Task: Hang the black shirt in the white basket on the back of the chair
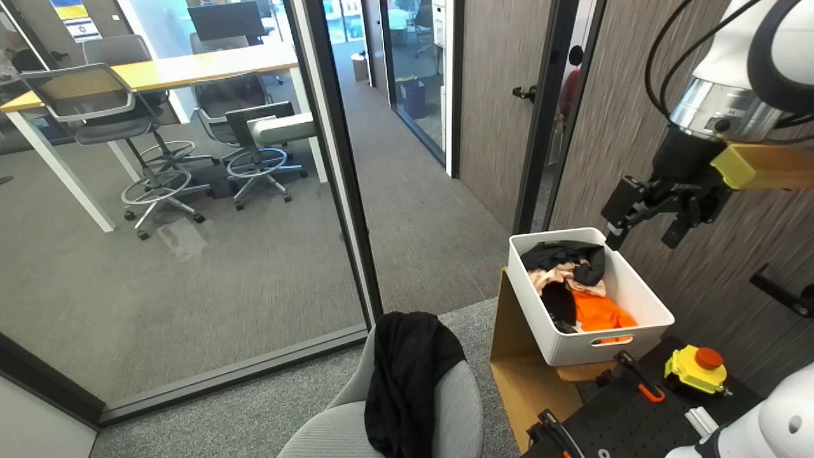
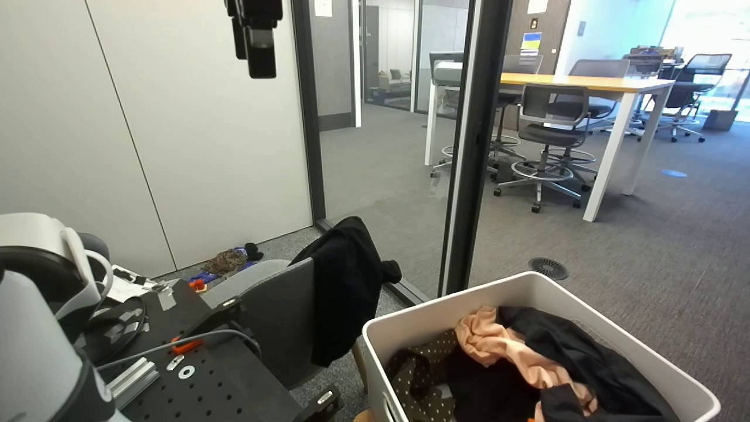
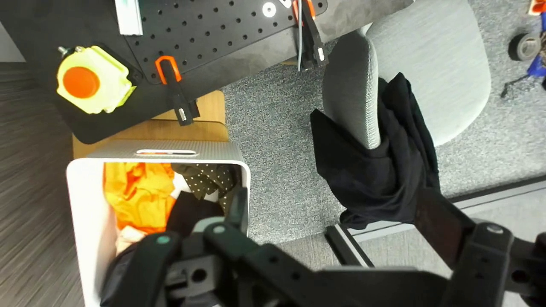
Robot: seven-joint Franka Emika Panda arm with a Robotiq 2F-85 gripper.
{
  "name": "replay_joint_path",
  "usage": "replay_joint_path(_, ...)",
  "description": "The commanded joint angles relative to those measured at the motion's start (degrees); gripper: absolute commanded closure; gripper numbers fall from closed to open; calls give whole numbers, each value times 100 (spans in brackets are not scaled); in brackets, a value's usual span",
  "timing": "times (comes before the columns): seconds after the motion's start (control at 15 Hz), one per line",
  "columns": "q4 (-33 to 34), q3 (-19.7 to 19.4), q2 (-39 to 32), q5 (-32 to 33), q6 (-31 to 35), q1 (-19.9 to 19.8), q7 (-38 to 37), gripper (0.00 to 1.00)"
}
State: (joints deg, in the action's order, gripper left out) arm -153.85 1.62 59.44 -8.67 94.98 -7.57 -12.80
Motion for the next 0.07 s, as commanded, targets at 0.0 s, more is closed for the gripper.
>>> replay_joint_path(0.0, 10, -10, -6, 9, -8, 12, -14, 0)
